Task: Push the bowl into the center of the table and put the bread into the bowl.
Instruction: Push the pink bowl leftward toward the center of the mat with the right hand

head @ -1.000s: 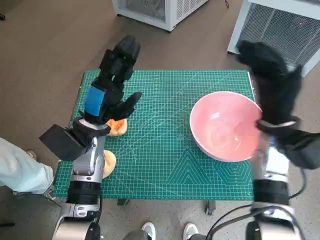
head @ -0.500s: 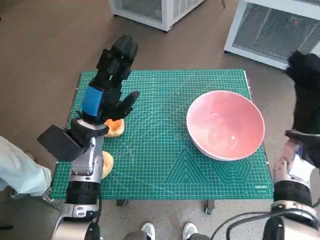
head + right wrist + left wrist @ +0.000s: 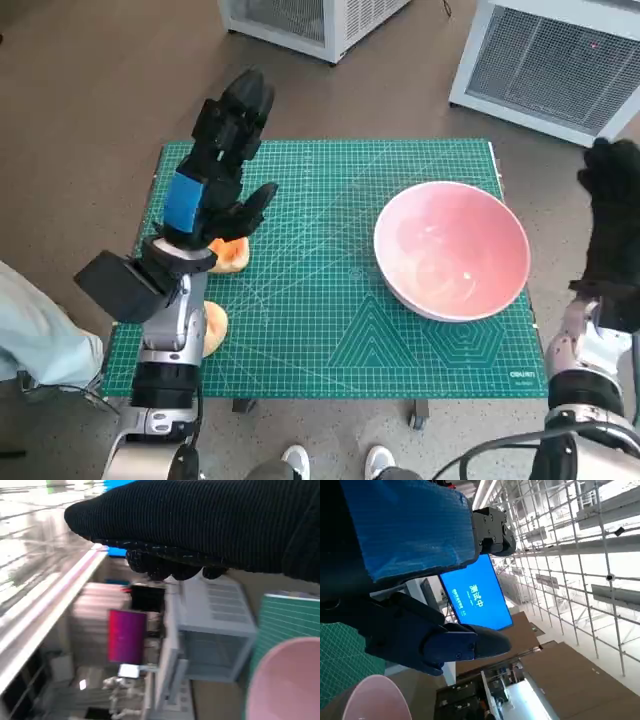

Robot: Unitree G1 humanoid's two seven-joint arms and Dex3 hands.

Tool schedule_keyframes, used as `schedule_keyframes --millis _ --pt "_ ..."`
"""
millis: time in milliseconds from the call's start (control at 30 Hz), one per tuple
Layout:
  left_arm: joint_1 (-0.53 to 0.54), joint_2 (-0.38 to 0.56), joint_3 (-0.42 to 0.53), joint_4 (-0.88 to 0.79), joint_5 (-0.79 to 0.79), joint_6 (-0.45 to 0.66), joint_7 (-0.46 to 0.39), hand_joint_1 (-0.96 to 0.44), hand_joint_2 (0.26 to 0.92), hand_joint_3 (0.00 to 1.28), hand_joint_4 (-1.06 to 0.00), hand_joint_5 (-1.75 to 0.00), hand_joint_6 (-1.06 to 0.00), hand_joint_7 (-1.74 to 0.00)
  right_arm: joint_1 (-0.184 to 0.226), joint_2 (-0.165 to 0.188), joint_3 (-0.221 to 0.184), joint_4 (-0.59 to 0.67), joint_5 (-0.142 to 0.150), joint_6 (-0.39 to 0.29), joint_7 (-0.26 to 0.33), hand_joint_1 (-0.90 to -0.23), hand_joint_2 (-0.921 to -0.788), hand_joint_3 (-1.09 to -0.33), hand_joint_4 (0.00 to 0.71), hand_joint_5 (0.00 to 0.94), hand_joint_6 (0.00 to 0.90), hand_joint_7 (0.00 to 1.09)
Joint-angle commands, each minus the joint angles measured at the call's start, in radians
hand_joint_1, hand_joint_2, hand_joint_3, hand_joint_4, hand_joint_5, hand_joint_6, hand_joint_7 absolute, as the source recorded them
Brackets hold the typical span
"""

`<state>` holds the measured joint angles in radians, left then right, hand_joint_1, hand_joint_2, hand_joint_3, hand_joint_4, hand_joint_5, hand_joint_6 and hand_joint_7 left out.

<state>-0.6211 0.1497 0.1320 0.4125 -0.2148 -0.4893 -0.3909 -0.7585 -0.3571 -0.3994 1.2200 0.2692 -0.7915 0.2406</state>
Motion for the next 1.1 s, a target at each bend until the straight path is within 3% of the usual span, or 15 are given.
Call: schedule_keyframes --millis 33,500,1100 --pt "-0.003 0.006 0.007 0.006 -0.019 -0.003 -0.009 -0.68 0.921 0.38 -0.14 0.00 0.00 -0.47 0.012 0.025 -0.011 0.043 -0.003 0.059 -0.022 -0.609 -0.921 -0.812 0.181 0.001 0.144 0.25" --pt "0.008 0.023 0.010 -0.008 -0.004 -0.003 -0.002 -0.68 0.921 0.39 -0.14 0.00 0.00 -0.48 -0.008 0.093 -0.007 0.084 -0.015 0.184 -0.056 -0.568 -0.921 -0.848 0.191 0.003 0.173 0.25" --pt "0.048 0.067 0.021 -0.030 0.036 -0.035 0.038 -0.73 0.921 0.42 -0.14 0.00 -0.03 -0.42 -0.083 0.197 -0.053 0.096 0.017 0.276 -0.014 -0.561 -0.921 -0.913 0.176 0.005 0.206 0.23"
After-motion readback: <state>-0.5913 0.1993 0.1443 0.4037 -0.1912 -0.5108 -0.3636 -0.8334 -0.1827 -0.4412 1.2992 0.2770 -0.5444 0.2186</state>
